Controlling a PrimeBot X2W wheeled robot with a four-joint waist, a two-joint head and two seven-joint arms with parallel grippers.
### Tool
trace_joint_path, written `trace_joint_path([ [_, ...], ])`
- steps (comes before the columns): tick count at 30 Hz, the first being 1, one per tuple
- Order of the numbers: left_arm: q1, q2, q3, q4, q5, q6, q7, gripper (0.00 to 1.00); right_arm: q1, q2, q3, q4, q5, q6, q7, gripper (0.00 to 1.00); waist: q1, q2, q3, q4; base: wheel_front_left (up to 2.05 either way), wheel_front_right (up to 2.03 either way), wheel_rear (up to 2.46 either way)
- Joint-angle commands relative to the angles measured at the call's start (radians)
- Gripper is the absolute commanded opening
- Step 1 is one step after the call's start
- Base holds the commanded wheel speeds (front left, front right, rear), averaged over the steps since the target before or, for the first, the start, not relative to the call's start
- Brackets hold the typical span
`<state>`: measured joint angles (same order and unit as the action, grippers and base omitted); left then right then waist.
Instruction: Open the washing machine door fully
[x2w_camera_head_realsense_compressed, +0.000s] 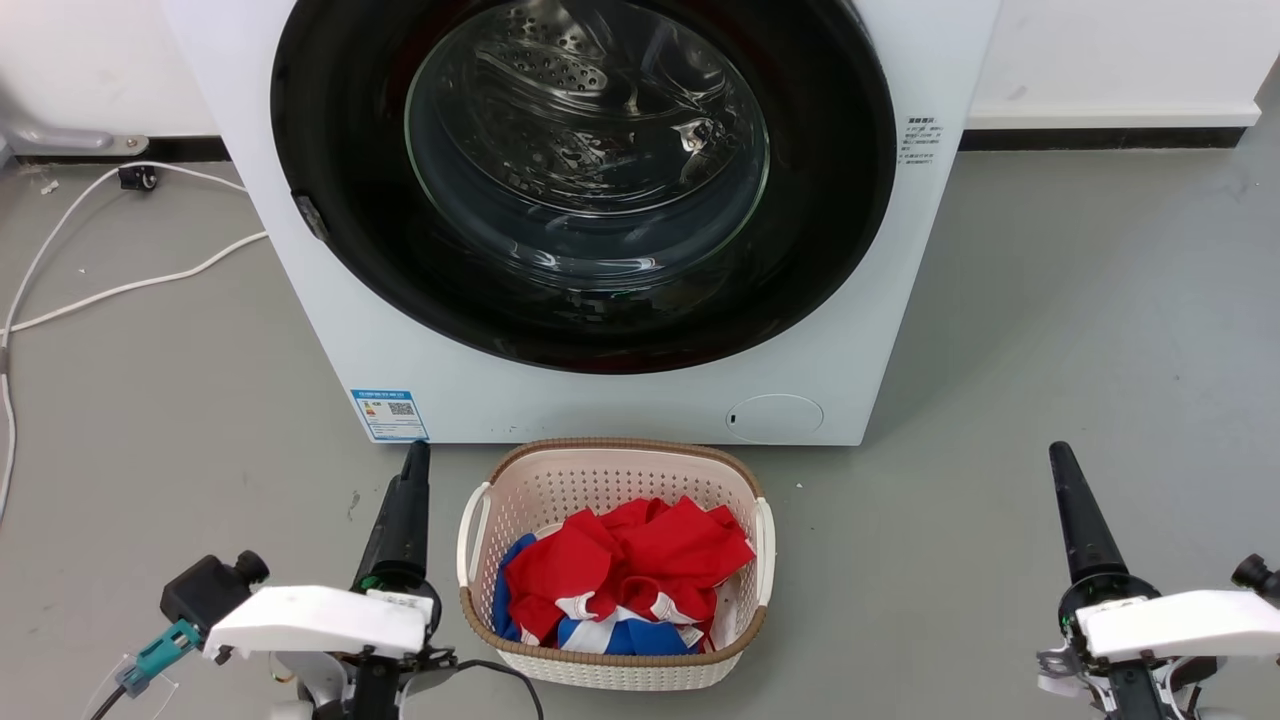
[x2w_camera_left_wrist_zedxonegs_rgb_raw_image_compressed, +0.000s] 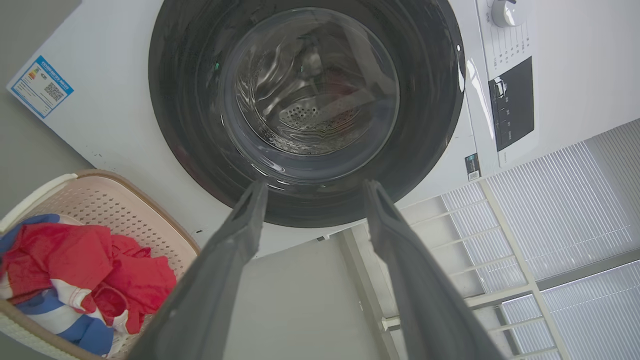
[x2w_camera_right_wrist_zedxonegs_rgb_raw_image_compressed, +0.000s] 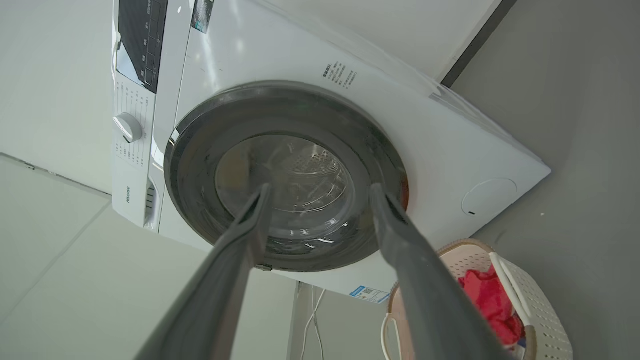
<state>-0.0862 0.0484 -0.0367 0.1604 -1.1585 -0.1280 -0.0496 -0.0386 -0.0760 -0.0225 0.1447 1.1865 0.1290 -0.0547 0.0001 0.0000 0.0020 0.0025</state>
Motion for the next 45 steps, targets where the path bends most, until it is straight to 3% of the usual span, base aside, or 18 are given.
trace_joint_path([
  [1, -0.022, 0.002, -0.007, -0.021, 0.049, -0.002, -0.011, 1.00, -0.007, -0.005, 0.003, -0.019, -0.054, 0.001, -0.011, 1.00, 0.0000, 0.0000, 0.001, 0.001, 0.00, 0.00, 0.00],
  [19, -0.012, 0.004, -0.053, -0.027, 0.492, 0.004, -0.069, 1.00, 0.006, 0.006, 0.019, -0.029, -0.468, 0.001, -0.054, 1.00, 0.0000, 0.0000, -0.001, -0.001, 0.00, 0.00, 0.00],
  [45, -0.032, 0.049, -0.107, -0.001, 0.824, 0.044, -0.139, 1.00, 0.028, 0.022, 0.002, -0.054, -0.854, 0.002, -0.038, 1.00, 0.0000, 0.0000, 0.005, -0.002, 0.00, 0.00, 0.00],
])
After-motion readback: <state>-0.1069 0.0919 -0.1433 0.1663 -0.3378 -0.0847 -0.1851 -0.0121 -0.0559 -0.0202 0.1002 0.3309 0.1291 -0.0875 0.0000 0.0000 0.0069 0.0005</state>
